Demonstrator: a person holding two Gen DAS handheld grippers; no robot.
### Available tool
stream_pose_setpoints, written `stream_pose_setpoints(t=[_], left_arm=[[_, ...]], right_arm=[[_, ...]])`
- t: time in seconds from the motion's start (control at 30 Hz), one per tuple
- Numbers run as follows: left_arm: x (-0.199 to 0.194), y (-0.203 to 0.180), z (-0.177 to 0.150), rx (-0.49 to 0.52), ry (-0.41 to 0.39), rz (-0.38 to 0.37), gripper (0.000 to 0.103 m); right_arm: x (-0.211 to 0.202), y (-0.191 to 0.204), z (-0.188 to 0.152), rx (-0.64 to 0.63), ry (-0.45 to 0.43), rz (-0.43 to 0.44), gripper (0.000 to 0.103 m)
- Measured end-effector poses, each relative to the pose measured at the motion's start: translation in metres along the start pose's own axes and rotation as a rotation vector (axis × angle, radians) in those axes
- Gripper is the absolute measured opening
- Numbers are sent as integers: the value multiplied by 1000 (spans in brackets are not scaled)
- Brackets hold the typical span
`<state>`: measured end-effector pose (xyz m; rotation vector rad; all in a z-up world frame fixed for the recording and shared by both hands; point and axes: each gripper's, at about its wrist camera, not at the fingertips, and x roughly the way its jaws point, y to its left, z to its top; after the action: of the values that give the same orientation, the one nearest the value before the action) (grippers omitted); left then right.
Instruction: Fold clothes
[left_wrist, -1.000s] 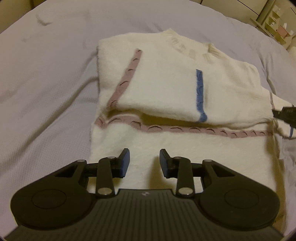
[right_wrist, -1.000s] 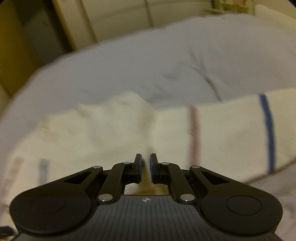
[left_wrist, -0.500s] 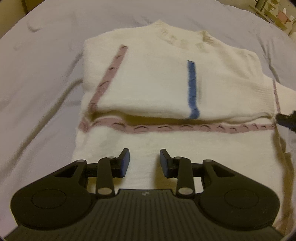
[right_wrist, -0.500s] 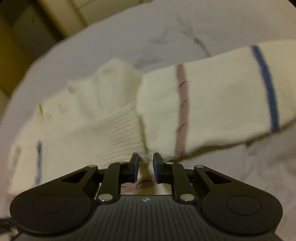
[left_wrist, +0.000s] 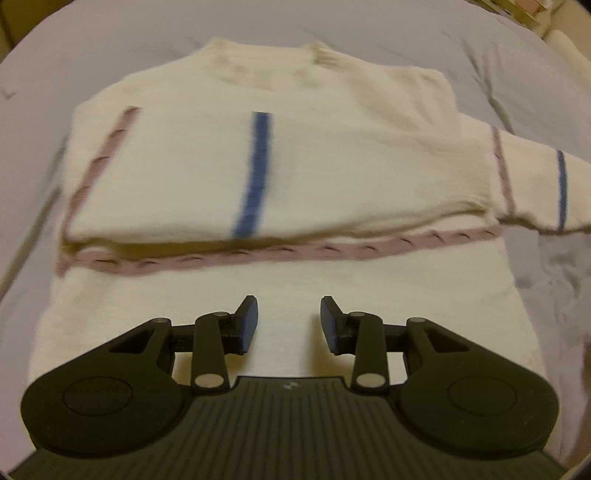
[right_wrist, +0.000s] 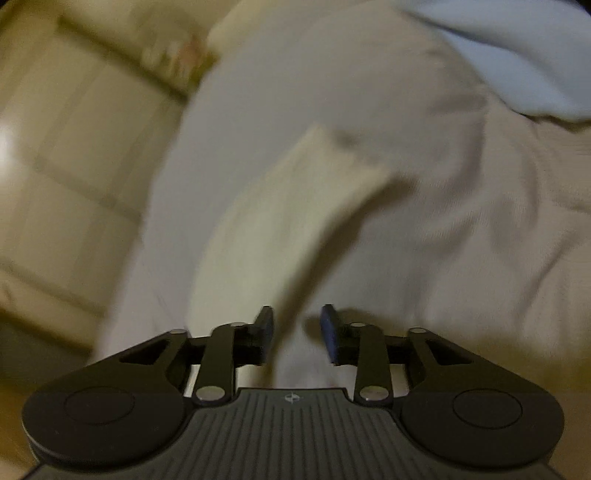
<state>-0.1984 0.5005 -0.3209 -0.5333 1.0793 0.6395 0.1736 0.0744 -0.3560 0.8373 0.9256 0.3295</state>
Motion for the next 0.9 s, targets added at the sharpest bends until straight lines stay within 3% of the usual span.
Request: stream_pose_setpoints(t=[0.1, 0.23, 0.27, 0.3, 0.4, 0.5, 0.63, 0.73, 0.8, 0.87, 0.9], left_arm=[[0, -8, 0, 4, 4, 11, 34], [-1, -13, 0, 4, 4, 25, 35], [-2, -12, 0, 3, 1, 28, 35], [-3, -10, 0, -1, -1, 30, 35], [-8, 4, -6, -30, -2, 36, 35], [-15, 24, -13, -70, 1, 44, 35], [-25, 51, -23, -124, 6, 55, 35], [-32, 71, -31, -165, 9, 63, 35], [-36, 84, -35, -188, 10, 68, 35], [-38, 92, -36, -202, 4, 69, 35], [-39, 96, -36, -209, 1, 69, 35]], right_arm=[[7, -19, 10, 124, -12, 55, 40], [31, -25, 5, 151, 9, 51, 38], [32, -22, 4, 134, 7, 45, 17], [28, -15, 5, 98, 3, 28, 8], [18, 13, 6, -56, -26, -41, 8], [-5, 68, -17, -351, -101, -97, 8], [-31, 163, -95, -808, -134, -28, 8], [-39, 218, -183, -1059, -17, 143, 8], [-39, 240, -243, -1175, 111, 232, 9], [-37, 244, -301, -1285, 233, 245, 51], [-36, 241, -325, -1338, 279, 231, 54]])
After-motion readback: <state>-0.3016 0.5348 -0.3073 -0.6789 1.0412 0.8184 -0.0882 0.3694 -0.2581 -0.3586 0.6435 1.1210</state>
